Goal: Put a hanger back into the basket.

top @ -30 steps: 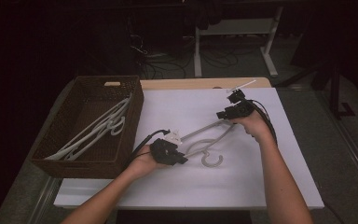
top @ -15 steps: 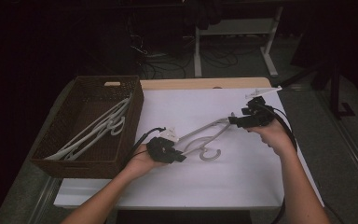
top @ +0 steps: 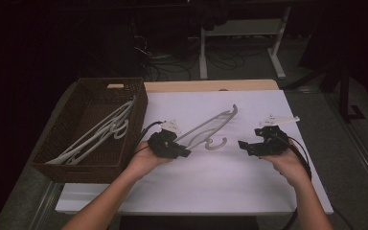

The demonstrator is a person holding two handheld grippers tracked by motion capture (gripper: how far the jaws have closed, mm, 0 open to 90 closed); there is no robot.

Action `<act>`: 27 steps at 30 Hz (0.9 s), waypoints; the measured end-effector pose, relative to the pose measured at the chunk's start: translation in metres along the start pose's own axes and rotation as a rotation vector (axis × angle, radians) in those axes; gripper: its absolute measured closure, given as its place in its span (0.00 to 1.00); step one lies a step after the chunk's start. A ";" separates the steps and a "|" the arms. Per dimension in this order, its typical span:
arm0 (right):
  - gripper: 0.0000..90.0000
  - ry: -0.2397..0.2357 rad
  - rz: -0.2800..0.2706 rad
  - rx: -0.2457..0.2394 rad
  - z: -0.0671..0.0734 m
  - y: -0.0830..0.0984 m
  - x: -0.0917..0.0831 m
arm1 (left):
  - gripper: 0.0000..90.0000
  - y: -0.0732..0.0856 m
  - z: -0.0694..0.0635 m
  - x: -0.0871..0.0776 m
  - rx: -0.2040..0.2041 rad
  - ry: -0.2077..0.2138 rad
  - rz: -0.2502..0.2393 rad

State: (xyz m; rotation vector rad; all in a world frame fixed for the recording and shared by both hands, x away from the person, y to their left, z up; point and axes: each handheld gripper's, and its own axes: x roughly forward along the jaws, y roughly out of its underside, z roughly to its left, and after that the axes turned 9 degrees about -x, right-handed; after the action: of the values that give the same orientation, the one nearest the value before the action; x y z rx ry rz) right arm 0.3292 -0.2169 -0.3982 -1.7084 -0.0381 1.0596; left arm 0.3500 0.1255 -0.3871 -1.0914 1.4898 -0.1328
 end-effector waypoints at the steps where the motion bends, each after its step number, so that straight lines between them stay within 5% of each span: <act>1: 0.18 0.002 0.000 -0.003 0.003 0.003 0.000 | 0.91 -0.003 -0.002 -0.002 -0.001 -0.003 -0.003; 10: 0.14 -0.002 -0.014 0.005 0.023 0.020 0.000 | 0.91 -0.029 -0.012 -0.034 0.008 -0.016 -0.033; 19: 0.12 -0.003 -0.003 -0.017 0.032 0.027 0.003 | 0.91 -0.047 -0.005 -0.081 -0.002 -0.013 -0.085; 27: 0.11 -0.003 -0.003 -0.028 0.034 0.026 0.004 | 0.91 -0.054 0.011 -0.129 -0.004 -0.059 -0.103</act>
State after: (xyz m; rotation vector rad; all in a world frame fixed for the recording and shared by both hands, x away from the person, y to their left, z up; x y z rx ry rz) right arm 0.2976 -0.2001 -0.4224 -1.7320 -0.0576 1.0641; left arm 0.3672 0.1879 -0.2628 -1.1668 1.3825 -0.1684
